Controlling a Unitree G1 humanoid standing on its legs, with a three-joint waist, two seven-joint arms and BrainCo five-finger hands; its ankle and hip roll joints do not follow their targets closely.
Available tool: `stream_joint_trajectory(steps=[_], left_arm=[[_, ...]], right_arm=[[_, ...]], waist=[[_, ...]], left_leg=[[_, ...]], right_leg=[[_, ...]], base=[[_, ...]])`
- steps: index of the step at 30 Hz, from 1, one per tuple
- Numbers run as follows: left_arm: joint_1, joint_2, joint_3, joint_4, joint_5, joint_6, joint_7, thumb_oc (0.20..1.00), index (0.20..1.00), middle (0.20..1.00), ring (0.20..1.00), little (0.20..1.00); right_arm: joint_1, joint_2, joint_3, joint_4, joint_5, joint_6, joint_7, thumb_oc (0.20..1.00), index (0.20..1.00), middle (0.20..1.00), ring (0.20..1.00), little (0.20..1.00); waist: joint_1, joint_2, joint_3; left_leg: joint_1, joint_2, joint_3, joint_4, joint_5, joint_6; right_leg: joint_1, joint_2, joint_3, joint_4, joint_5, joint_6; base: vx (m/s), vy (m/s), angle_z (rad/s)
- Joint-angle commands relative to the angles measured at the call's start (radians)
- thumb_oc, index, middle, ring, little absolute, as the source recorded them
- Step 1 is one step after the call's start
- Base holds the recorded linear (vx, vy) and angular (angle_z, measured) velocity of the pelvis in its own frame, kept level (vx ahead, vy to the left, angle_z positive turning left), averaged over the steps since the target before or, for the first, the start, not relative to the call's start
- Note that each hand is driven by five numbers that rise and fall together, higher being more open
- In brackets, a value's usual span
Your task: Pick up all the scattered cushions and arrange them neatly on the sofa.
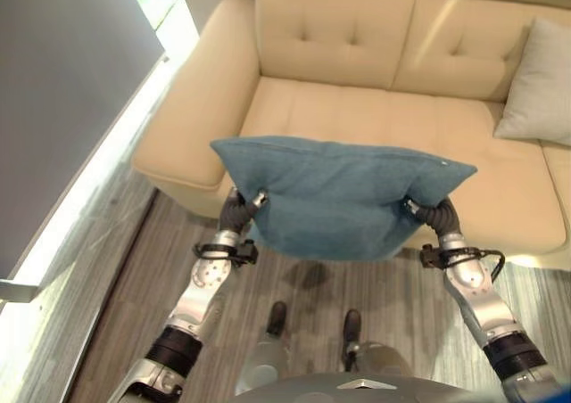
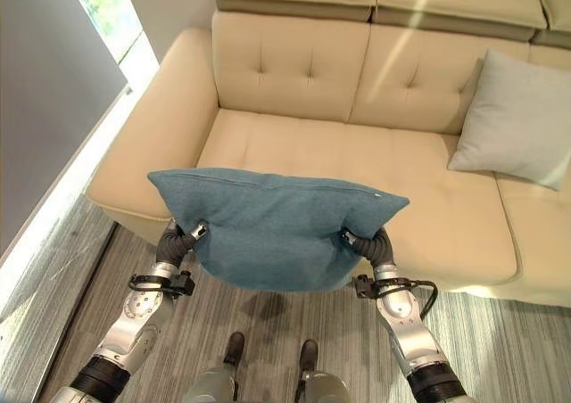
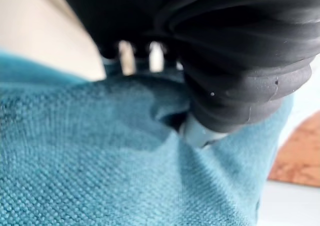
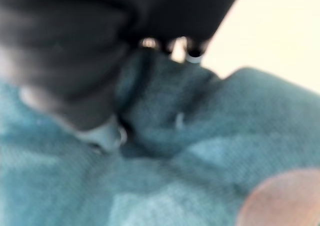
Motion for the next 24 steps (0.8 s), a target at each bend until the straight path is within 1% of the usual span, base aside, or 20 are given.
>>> stream_joint_trajectory(steps=[1,2,5,6,8,9,10,11,12,13,14,15,16,18,19,20,22,23,24], left_arm=[[-0.056,-0.004,0.003,-0.044,0.036,-0.066,-0.049,0.2,0.2,0.2,0.2,0.2],[-0.052,-0.001,0.013,-0.051,0.037,-0.068,-0.047,0.2,0.2,0.2,0.2,0.2],[-0.026,0.006,0.029,-0.076,0.047,-0.066,-0.051,0.2,0.2,0.2,0.2,0.2],[-0.005,0.015,0.041,-0.093,0.046,-0.064,-0.057,0.2,0.2,0.2,0.2,0.2],[0.007,0.019,0.06,-0.11,0.049,-0.063,-0.062,0.2,0.2,0.2,0.2,0.2],[0.009,0.023,0.059,-0.117,0.047,-0.062,-0.064,0.2,0.2,0.2,0.2,0.2],[0.012,0.031,0.066,-0.121,0.047,-0.059,-0.061,0.2,0.2,0.2,0.2,0.2],[0.016,0.04,0.072,-0.125,0.047,-0.056,-0.062,0.2,0.2,0.2,0.2,0.2],[0.015,0.04,0.073,-0.126,0.053,-0.054,-0.063,0.2,0.2,0.2,0.2,0.2],[0.016,0.039,0.074,-0.128,0.057,-0.055,-0.065,0.2,0.2,0.2,0.2,0.2],[0.017,0.038,0.079,-0.128,0.059,-0.056,-0.064,0.2,0.2,0.2,0.2,0.2],[0.019,0.036,0.081,-0.128,0.058,-0.055,-0.062,0.2,0.2,0.2,0.2,0.2],[0.015,0.032,0.086,-0.127,0.057,-0.05,-0.052,0.2,0.2,0.2,0.2,0.2],[0.013,0.03,0.087,-0.125,0.059,-0.051,-0.051,0.2,0.2,0.2,0.2,0.2],[0.015,0.016,0.083,-0.116,0.07,-0.054,-0.059,0.2,0.2,0.2,0.2,0.2],[0.016,0.016,0.083,-0.116,0.07,-0.054,-0.059,0.2,0.2,0.2,0.2,0.2],[0.019,0.005,0.08,-0.118,0.055,-0.061,-0.068,0.2,0.2,0.2,0.2,0.2],[0.005,-0.002,0.056,-0.111,0.048,-0.06,-0.072,0.2,0.2,0.2,0.2,0.2],[0.004,-0.003,0.055,-0.111,0.048,-0.06,-0.072,0.2,0.2,0.2,0.2,0.2]], right_arm=[[-0.033,0.01,-0.044,-0.099,0.031,-0.085,-0.002,0.2,0.2,0.2,0.2,0.2],[-0.04,0.015,-0.043,-0.098,0.033,-0.081,0.0,0.2,0.2,0.2,0.2,0.2],[-0.037,0.03,-0.052,-0.102,0.03,-0.074,0.001,0.2,0.2,0.2,0.2,0.2],[-0.034,0.038,-0.054,-0.101,0.027,-0.063,0.01,0.2,0.2,0.2,0.2,0.2],[-0.037,0.052,-0.048,-0.102,0.02,-0.061,0.022,0.2,0.2,0.2,0.2,0.2],[-0.043,0.058,-0.042,-0.102,0.014,-0.055,0.03,0.2,0.2,0.2,0.2,0.2],[-0.05,0.06,-0.033,-0.099,0.009,-0.051,0.034,0.2,0.2,0.2,0.2,0.2],[-0.055,0.069,-0.027,-0.097,0.013,-0.053,0.04,0.2,0.2,0.2,0.2,0.2],[-0.055,0.073,-0.024,-0.1,0.014,-0.053,0.044,0.2,0.2,0.2,0.2,0.2],[-0.055,0.078,-0.021,-0.103,0.014,-0.053,0.049,0.2,0.2,0.2,0.2,0.2],[-0.056,0.079,-0.019,-0.105,0.013,-0.053,0.052,0.2,0.2,0.2,0.2,0.2],[-0.066,0.074,-0.012,-0.107,0.014,-0.053,0.057,0.2,0.2,0.2,0.2,0.2],[-0.088,0.067,0.007,-0.106,0.025,-0.051,0.054,0.2,0.2,0.2,0.2,0.2],[-0.093,0.063,0.008,-0.105,0.022,-0.047,0.052,0.2,0.2,0.2,0.2,0.2],[-0.076,0.059,0.001,-0.105,0.025,-0.048,0.055,0.2,0.2,0.2,0.2,0.2],[-0.075,0.059,0.001,-0.106,0.025,-0.048,0.056,0.2,0.2,0.2,0.2,0.2],[-0.062,0.047,-0.01,-0.108,0.021,-0.053,0.05,0.2,0.2,0.2,0.2,0.2],[-0.049,0.027,-0.025,-0.117,0.023,-0.064,0.039,0.2,0.2,0.2,0.2,0.2],[-0.049,0.027,-0.026,-0.117,0.023,-0.065,0.039,0.2,0.2,0.2,0.2,0.2]], waist=[[-0.029,-0.045,-0.064],[-0.022,-0.043,-0.07],[-0.015,-0.047,-0.073],[-0.007,-0.05,-0.076],[0.016,-0.048,-0.064],[0.017,-0.047,-0.055],[0.017,-0.045,-0.046],[0.014,-0.03,-0.032],[0.015,-0.026,-0.03],[0.015,-0.024,-0.033],[0.014,-0.023,-0.037],[0.012,-0.026,-0.043],[0.008,-0.044,-0.045],[0.006,-0.047,-0.042],[0.003,-0.066,-0.059],[0.003,-0.066,-0.059],[-0.001,-0.066,-0.075],[-0.013,-0.071,-0.063],[-0.016,-0.069,-0.064]], left_leg=[[-0.063,-0.049,0.212,0.051,0.009,0.023],[-0.056,-0.055,0.219,0.039,-0.005,0.029],[-0.053,-0.087,0.184,0.065,-0.029,0.047],[-0.03,-0.091,0.19,0.068,-0.049,0.068],[-0.005,-0.108,0.195,0.073,-0.072,0.098],[0.007,-0.111,0.201,0.074,-0.075,0.112],[0.019,-0.113,0.204,0.074,-0.08,0.126],[0.034,-0.11,0.206,0.073,-0.087,0.146],[0.044,-0.109,0.211,0.073,-0.094,0.151],[0.061,-0.109,0.212,0.068,-0.102,0.154],[0.077,-0.108,0.213,0.06,-0.108,0.154],[0.105,-0.105,0.213,0.044,-0.121,0.15],[0.155,-0.107,0.211,0.028,-0.146,0.14],[0.173,-0.104,0.202,0.024,-0.153,0.135],[0.191,-0.102,0.182,0.026,-0.17,0.117],[0.192,-0.102,0.182,0.026,-0.171,0.116],[0.195,-0.074,0.179,0.034,-0.17,0.084],[0.127,-0.031,0.172,0.164,-0.121,0.032],[0.12,-0.03,0.168,0.173,-0.125,0.031]], right_leg=[[0.033,-0.03,0.034,0.033,-0.056,0.052],[0.031,-0.028,0.053,0.035,-0.052,0.058],[0.05,-0.046,0.073,0.043,-0.056,0.078],[0.055,-0.061,0.096,0.064,-0.057,0.087],[0.031,-0.09,0.124,0.154,-0.045,0.113],[0.003,-0.102,0.14,0.222,-0.009,0.123],[-0.025,-0.106,0.162,0.279,0.02,0.128],[-0.075,-0.099,0.178,0.376,0.028,0.126],[-0.095,-0.098,0.177,0.403,0.023,0.124],[-0.109,-0.097,0.172,0.403,0.013,0.119],[-0.117,-0.095,0.163,0.382,0.002,0.115],[-0.131,-0.079,0.145,0.307,-0.01,0.107],[-0.162,-0.056,0.114,0.133,0.031,0.115],[-0.154,-0.049,0.109,0.105,0.038,0.119],[-0.107,-0.033,0.135,0.054,0.049,0.109],[-0.106,-0.033,0.134,0.053,0.049,0.108],[-0.084,-0.026,0.124,0.049,0.04,0.097],[-0.044,-0.018,0.102,0.05,0.013,0.067],[-0.046,-0.018,0.098,0.05,0.013,0.066]], base=[[0.12,0.121,0.03],[0.13,0.14,0.03],[0.19,0.205,-0.28],[0.24,0.31,-0.38],[0.16,0.307,-0.49],[0.07,0.238,-0.87],[0.08,0.28,-0.83],[0.09,0.245,-0.65],[0.13,0.22,-0.36],[0.16,0.106,-0.35],[0.27,0.043,-0.42],[0.46,-0.093,-0.33],[0.47,-0.159,-0.29],[0.31,-0.192,-0.06],[0.22,-0.188,0.36],[0.29,-0.256,0.65],[0.21,-0.268,0.71],[0.19,-0.322,0.81],[0.14,-0.288,0.95]])
